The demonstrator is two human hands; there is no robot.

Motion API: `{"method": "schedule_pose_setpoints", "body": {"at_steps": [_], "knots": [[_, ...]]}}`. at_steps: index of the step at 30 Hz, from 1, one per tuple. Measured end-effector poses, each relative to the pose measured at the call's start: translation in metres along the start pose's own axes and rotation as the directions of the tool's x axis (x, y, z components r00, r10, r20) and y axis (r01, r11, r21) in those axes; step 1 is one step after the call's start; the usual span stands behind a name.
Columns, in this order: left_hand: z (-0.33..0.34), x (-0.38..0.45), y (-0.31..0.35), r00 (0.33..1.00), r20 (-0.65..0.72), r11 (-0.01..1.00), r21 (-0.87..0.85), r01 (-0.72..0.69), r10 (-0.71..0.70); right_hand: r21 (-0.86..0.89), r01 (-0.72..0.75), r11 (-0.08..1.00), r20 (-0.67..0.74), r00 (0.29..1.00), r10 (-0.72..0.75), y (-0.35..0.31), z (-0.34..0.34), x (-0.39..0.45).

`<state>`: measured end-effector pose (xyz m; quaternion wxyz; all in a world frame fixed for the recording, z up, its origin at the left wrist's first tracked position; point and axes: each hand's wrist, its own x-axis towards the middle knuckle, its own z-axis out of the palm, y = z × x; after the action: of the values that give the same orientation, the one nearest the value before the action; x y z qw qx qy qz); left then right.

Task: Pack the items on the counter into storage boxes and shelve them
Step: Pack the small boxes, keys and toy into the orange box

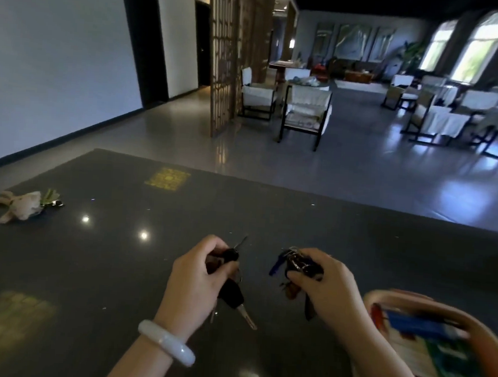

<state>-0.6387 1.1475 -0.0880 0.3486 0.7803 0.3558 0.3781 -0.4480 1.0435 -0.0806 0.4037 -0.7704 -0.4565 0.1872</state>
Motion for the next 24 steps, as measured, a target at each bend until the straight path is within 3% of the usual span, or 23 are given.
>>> {"method": "schedule_pose_setpoints", "body": {"at_steps": [6,10,17,24], "knots": [[0.059,-0.025,0.098,0.983,0.029,0.984,-0.02,-0.18,0.18,-0.05,0.054,0.997,-0.182,0.981,-0.063,0.034,-0.122,-0.072],[0.1,-0.05,0.143,0.963,0.059,0.963,-0.068,-0.26,0.264,-0.062,0.043,0.997,-0.2,0.978,-0.055,0.065,-0.174,-0.117],[0.162,-0.087,0.168,0.957,0.191,0.972,-0.122,-0.199,0.22,-0.214,-0.071,0.974,0.043,0.996,0.082,0.116,-0.208,-0.172],[0.184,-0.11,0.164,0.961,0.228,0.981,-0.144,-0.128,0.158,-0.203,-0.04,0.978,0.358,0.927,0.112,0.141,-0.207,-0.186]]}}
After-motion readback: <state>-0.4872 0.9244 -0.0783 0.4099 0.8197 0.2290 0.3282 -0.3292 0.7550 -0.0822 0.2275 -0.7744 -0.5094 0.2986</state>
